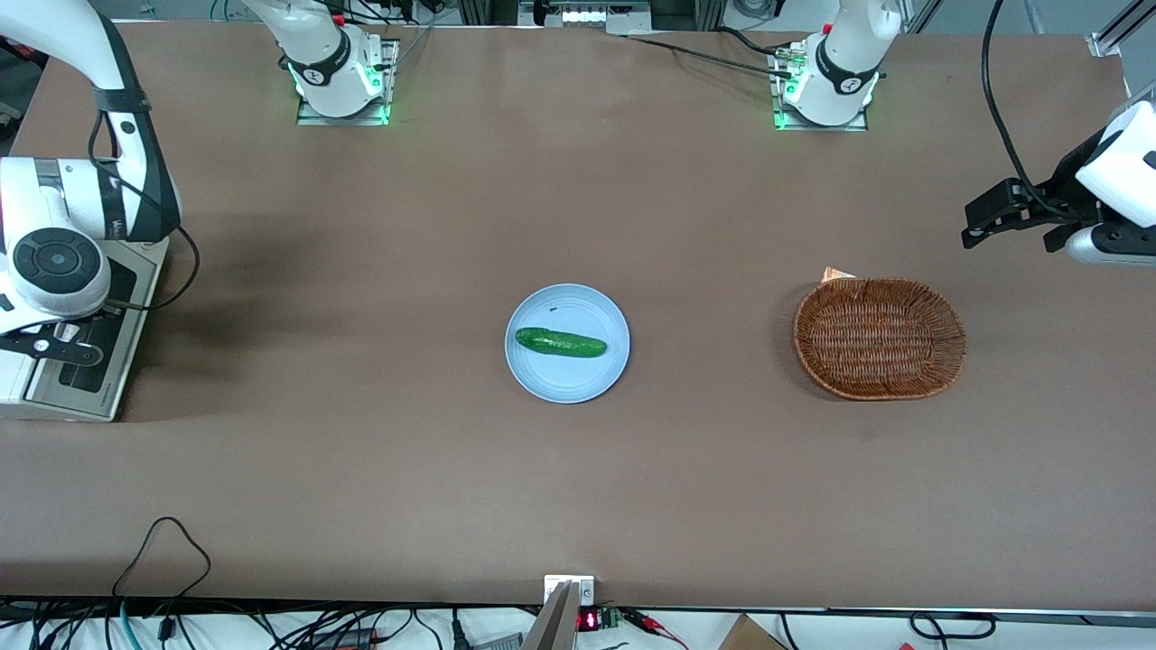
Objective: Open oven door with right arm only
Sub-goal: 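Pull the handle outward and down with the right gripper, swinging the door open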
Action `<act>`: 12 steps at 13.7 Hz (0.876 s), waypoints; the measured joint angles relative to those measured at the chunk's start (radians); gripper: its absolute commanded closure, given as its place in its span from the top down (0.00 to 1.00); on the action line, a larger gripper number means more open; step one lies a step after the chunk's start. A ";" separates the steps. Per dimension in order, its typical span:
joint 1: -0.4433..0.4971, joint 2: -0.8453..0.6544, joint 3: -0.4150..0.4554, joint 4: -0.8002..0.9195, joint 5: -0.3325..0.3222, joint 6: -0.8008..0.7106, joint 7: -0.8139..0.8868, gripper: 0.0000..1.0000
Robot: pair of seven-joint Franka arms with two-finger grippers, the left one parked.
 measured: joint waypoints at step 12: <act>0.028 -0.006 0.046 -0.071 0.039 0.093 0.002 0.00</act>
